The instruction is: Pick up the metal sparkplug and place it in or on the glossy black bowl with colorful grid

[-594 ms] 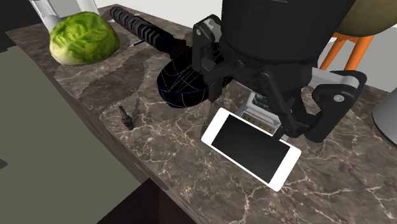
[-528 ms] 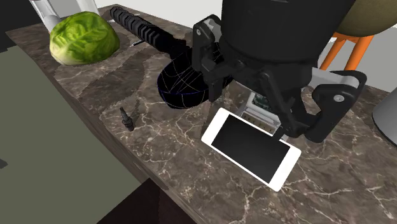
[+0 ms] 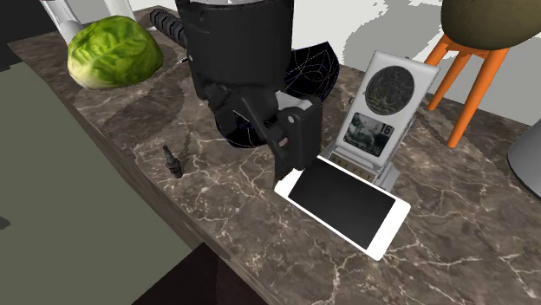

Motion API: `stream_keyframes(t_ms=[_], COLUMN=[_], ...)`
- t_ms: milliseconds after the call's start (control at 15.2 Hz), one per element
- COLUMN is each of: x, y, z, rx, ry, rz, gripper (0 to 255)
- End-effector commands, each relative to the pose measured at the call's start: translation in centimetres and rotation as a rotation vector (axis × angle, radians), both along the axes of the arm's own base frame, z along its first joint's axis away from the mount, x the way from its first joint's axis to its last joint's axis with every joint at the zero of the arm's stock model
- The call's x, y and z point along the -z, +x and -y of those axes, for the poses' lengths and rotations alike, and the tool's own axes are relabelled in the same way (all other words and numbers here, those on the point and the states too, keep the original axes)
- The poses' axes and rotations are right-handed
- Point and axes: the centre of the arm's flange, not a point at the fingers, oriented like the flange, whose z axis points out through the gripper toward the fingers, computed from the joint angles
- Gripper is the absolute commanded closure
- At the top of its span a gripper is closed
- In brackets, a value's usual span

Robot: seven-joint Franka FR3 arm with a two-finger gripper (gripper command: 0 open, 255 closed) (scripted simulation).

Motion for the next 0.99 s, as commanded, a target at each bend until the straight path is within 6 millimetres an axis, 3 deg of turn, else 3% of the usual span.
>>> stream_keyframes(t_ms=[0, 660, 924], x=[0.8, 5.3, 7.0], y=[-0.5, -2.9, -3.0], z=[-2.6, -15.3, -15.4], rx=[0.009, 0.041, 0.042], ry=[-0.011, -0.065, -0.066], rz=[-0.019, -0.112, -0.113], gripper=[0, 0, 0])
